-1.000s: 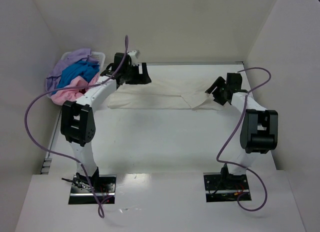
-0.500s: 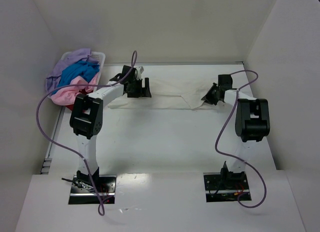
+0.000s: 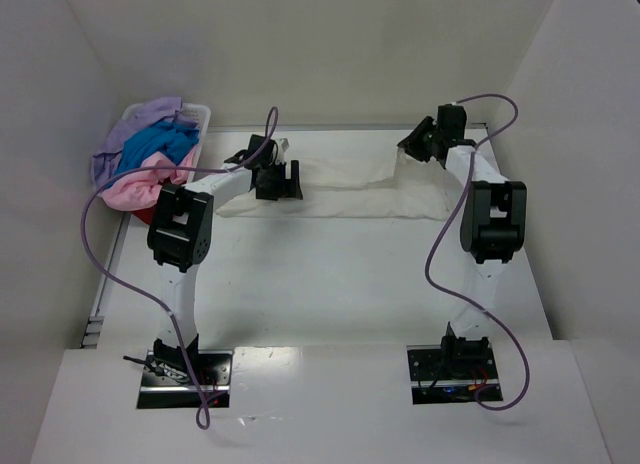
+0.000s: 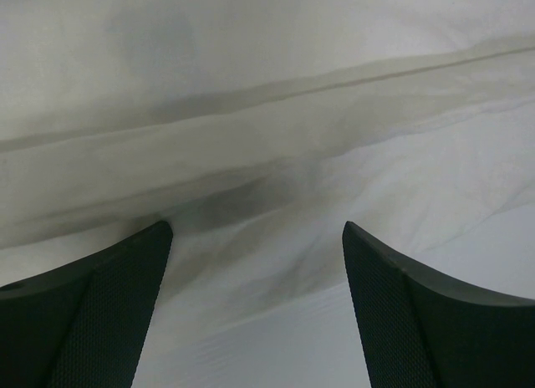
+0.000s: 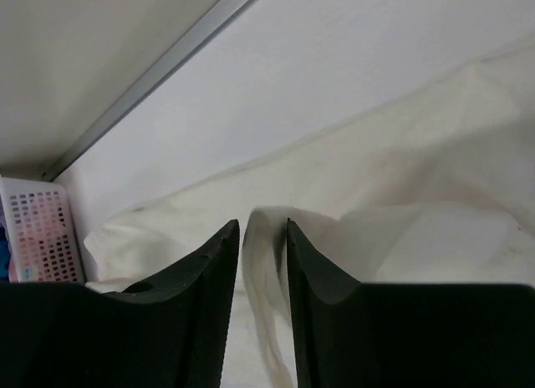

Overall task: Fold and stack the t-shirts
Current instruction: Fold the other side of the tshirt into a rectangle

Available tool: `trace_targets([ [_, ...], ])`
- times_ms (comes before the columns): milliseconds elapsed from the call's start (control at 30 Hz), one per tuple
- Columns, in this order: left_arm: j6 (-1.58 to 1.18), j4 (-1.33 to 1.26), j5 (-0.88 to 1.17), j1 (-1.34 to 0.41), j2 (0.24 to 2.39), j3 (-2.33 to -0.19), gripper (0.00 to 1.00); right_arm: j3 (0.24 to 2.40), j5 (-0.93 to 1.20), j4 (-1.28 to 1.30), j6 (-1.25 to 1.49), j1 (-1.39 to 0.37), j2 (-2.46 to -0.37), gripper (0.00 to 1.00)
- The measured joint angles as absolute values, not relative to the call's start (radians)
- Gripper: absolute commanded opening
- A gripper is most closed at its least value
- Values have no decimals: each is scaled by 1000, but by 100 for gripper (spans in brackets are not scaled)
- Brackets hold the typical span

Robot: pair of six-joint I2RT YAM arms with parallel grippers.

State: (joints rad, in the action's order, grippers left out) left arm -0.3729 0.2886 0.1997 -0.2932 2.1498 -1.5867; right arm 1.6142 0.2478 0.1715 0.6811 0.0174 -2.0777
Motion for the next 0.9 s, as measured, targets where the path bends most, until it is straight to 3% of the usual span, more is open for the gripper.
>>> trace_targets([
  [133,-373,290,199,-293,2151,-1590,91,1661,274,157,696,17,-2131,54],
  [367,-373,291,199,-293,2151,-1592,92,1576,281,138,697,17,-2125,72],
  [600,-373,299,195,-292,2151,-1596,92,1321,223,130,690,17,-1892,74],
  [700,-372,310,179,-287,2145,-1596,92,1261,203,118,684,17,-1792,61],
  [733,-370,315,170,-284,2140,-1596,92,1243,196,110,682,17,-1768,52],
  [867,-331,358,106,-259,2119,-1622,94,1159,167,101,677,17,-1723,29],
  [900,-305,365,88,-251,2118,-1640,95,1143,158,105,677,17,-1723,28],
])
